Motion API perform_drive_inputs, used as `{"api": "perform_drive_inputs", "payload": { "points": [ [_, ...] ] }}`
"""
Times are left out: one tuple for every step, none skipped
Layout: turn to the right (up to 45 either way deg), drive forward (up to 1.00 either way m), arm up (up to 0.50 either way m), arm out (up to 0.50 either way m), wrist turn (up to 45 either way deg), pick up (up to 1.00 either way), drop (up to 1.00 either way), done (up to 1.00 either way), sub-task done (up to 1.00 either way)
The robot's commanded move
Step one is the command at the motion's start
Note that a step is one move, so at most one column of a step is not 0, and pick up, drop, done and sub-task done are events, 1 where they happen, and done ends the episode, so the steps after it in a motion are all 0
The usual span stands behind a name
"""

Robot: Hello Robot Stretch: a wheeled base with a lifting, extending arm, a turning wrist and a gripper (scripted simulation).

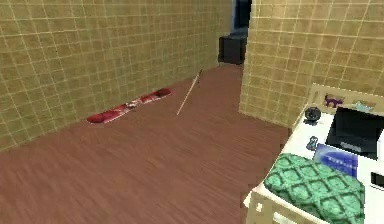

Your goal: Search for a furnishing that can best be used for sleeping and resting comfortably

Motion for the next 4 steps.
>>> {"api": "perform_drive_inputs", "payload": {
  "points": [
    [45.0, 0.0, 0.0, 0.0, 0.0, 0.0, 0.0, 0.0, 0.0],
    [9.0, 0.0, 0.0, 0.0, 0.0, 0.0, 0.0, 0.0, 0.0],
    [0.0, 0.3, 0.0, 0.0, 0.0, 0.0, 0.0, 0.0, 0.0],
    [-15.0, 0.0, 0.0, 0.0, 0.0, 0.0, 0.0, 0.0, 0.0]
  ]
}}
